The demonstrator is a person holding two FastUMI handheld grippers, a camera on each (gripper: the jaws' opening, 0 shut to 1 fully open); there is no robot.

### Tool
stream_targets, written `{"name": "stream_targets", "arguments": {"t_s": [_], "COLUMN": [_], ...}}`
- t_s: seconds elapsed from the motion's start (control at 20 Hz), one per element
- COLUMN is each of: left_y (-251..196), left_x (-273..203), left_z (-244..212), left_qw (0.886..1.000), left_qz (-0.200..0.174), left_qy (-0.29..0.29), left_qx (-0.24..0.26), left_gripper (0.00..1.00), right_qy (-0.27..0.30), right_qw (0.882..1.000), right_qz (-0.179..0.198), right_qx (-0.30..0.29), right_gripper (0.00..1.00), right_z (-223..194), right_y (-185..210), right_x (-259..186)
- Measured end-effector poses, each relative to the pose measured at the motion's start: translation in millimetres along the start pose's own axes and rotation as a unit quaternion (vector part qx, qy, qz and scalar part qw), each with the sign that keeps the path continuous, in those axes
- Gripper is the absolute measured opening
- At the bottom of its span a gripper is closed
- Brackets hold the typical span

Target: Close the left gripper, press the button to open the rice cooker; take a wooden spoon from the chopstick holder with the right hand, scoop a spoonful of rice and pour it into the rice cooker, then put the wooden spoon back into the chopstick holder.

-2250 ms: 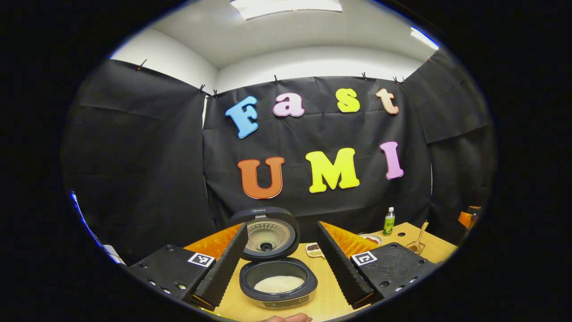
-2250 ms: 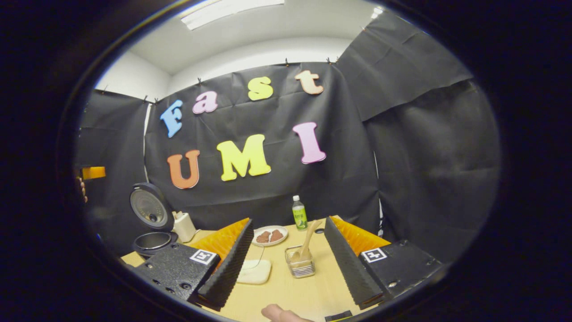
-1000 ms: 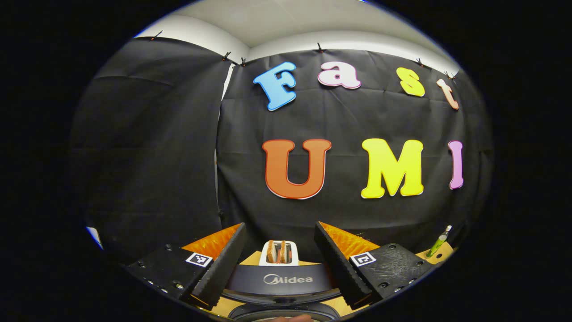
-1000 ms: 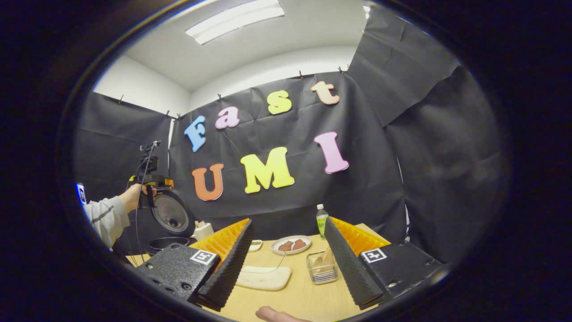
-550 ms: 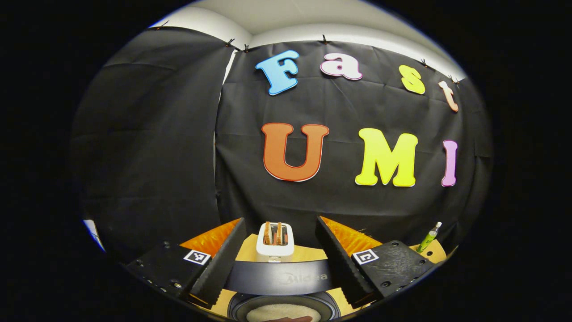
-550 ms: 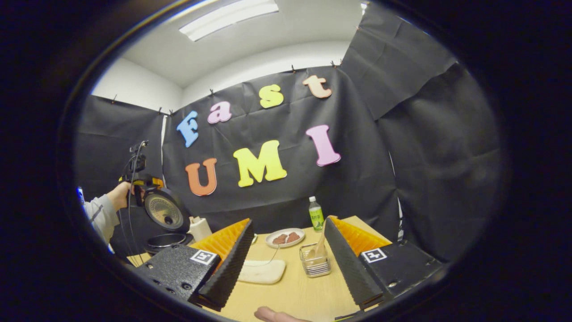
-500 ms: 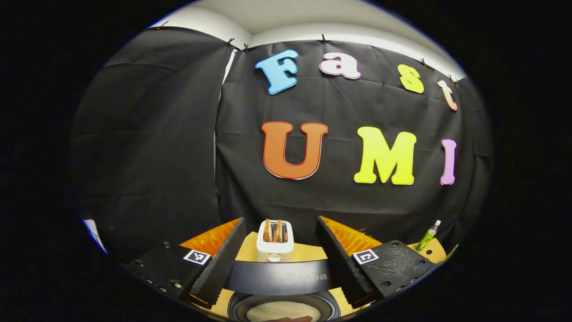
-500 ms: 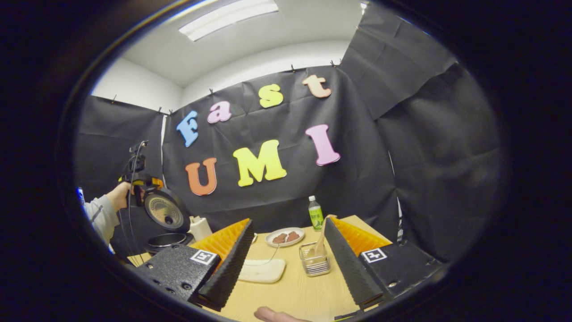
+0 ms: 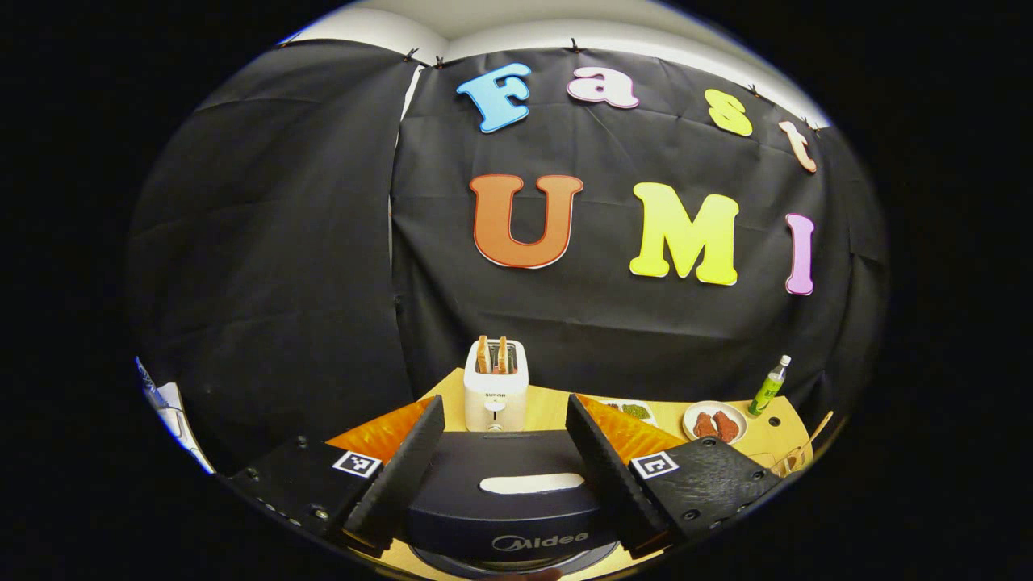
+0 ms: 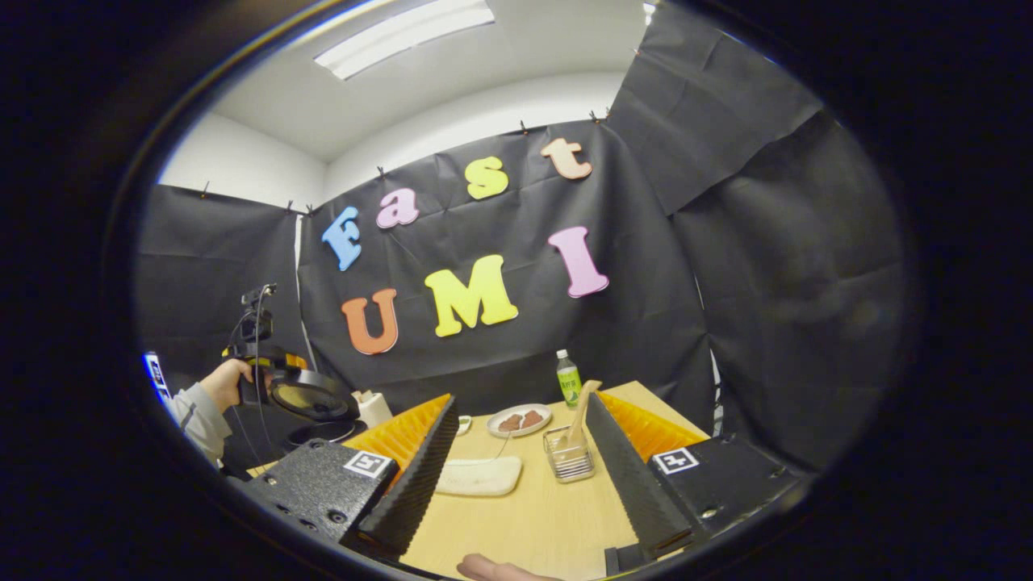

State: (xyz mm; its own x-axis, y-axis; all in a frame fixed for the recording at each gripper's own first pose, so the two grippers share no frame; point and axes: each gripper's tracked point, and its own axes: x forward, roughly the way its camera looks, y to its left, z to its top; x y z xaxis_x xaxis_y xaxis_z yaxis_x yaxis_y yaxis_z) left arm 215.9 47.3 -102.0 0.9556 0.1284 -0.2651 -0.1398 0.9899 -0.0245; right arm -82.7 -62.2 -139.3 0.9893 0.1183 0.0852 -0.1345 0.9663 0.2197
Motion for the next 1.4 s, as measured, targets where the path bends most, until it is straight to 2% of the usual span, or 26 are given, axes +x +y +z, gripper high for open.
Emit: {"name": "stream_targets", "arguments": {"t_s": [0.05, 0.2, 0.35, 0.45, 0.65, 0.75, 0.8, 0.95, 1.15, 1.25, 1.4], "left_y": [-0.4, -1.3, -3.7, -4.9, -1.0, -1.3, -1.8, 0.0, -0.8, -1.6, -1.8], "left_x": [-3.3, -11.2, -20.4, -26.7, -29.9, -31.2, -32.9, -43.3, -58.7, -67.6, -72.2], "left_z": [-7.9, -33.3, -73.6, -82.1, -111.0, -131.2, -123.6, -128.7, -132.6, -134.0, -134.5], "left_qw": [1.0, 0.999, 0.996, 0.997, 0.996, 0.993, 0.995, 0.993, 0.994, 0.996, 0.998], "left_qz": [0.0, 0.002, 0.0, 0.002, -0.001, -0.001, -0.003, -0.003, -0.007, -0.006, -0.005], "left_qy": [0.005, 0.034, 0.085, 0.079, 0.086, 0.117, 0.099, 0.113, 0.101, 0.088, 0.053], "left_qx": [0.0, 0.0, 0.008, 0.022, 0.015, 0.02, 0.022, 0.024, 0.027, 0.023, 0.036], "left_gripper": [0.97, 0.97, 0.97, 0.98, 0.98, 0.98, 0.98, 0.99, 0.99, 0.99, 0.99], "right_qy": [-0.003, -0.008, -0.013, -0.019, -0.03, -0.029, -0.027, -0.023, -0.022, -0.019, -0.017], "right_qw": [1.0, 1.0, 1.0, 1.0, 0.999, 0.999, 0.999, 0.998, 0.998, 0.998, 0.998], "right_qz": [-0.002, -0.001, 0.002, 0.012, 0.028, 0.032, 0.033, 0.038, 0.045, 0.048, 0.052], "right_qx": [-0.002, -0.004, -0.007, -0.013, -0.031, -0.034, -0.034, -0.035, -0.041, -0.042, -0.042], "right_gripper": [1.0, 1.0, 1.0, 1.0, 1.0, 1.0, 1.0, 1.0, 1.0, 0.97, 1.0], "right_z": [3.3, 11.5, 20.1, 28.7, 34.5, 34.4, 33.5, 31.9, 29.3, 26.5, 24.9], "right_y": [-0.6, 2.1, 8.9, 19.6, 37.1, 43.3, 45.8, 52.8, 58.5, 59.3, 60.6], "right_x": [-4.0, -16.2, -26.1, -31.2, -40.7, -43.5, -44.2, -45.4, -48.1, -47.9, -49.7]}}
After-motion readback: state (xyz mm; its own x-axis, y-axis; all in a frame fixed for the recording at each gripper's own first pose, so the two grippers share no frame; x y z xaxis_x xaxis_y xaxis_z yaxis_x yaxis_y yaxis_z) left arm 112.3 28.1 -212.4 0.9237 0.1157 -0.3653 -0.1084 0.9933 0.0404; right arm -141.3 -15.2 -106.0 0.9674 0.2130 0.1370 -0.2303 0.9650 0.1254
